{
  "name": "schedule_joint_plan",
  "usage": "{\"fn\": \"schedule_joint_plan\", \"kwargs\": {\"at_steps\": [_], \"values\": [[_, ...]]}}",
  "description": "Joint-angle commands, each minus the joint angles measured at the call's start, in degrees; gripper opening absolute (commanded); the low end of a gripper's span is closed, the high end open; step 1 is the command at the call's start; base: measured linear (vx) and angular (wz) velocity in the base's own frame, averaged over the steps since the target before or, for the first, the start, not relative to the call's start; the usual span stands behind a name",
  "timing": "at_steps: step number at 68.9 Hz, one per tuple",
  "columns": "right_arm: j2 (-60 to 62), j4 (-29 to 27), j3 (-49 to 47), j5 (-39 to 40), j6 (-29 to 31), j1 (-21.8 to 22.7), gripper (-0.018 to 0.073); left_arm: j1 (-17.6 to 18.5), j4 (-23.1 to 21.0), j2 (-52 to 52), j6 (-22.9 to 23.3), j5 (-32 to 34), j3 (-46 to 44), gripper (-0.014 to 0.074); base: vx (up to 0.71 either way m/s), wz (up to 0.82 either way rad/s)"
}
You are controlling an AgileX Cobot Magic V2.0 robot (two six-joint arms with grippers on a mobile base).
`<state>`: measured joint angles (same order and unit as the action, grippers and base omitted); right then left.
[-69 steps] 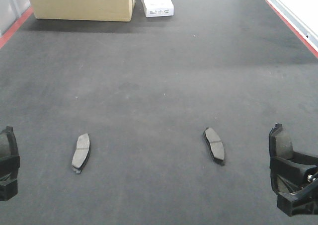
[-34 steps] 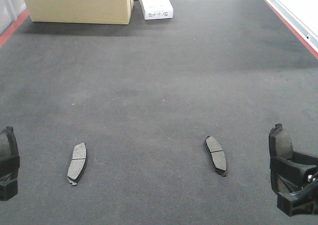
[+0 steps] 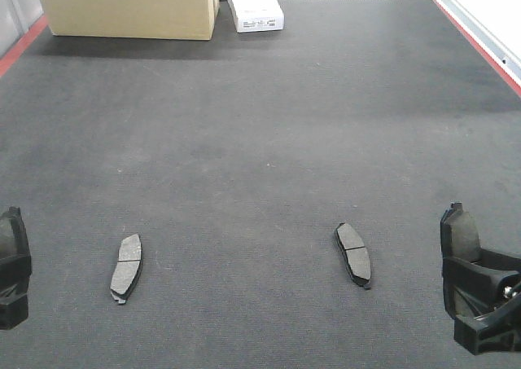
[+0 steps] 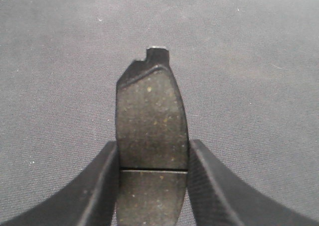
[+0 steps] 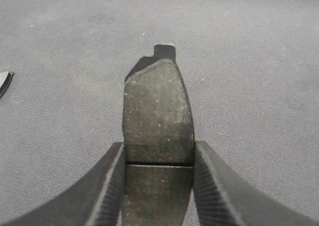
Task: Move and align brake pads A on conveyor
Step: 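Lower the left gripper with its pad beside the nearer belt pad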
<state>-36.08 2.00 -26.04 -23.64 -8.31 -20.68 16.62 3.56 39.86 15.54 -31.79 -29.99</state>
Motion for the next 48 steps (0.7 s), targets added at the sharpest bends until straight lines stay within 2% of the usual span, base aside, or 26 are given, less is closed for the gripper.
{"fn": "schedule_joint_plan", "kwargs": {"at_steps": [1, 48], "values": [[0.22, 0.39, -1.78, 4.93, 0.27, 0.09, -0.0010, 0.00, 0.02, -0.18, 0.05, 4.78, -1.52, 0.0135, 0.00, 0.00], [0.22, 0.39, -1.78, 4.93, 0.27, 0.09, -0.0010, 0.00, -0.03, -0.18, 0.05, 5.90, -1.52, 0.0135, 0.00, 0.00]]}}
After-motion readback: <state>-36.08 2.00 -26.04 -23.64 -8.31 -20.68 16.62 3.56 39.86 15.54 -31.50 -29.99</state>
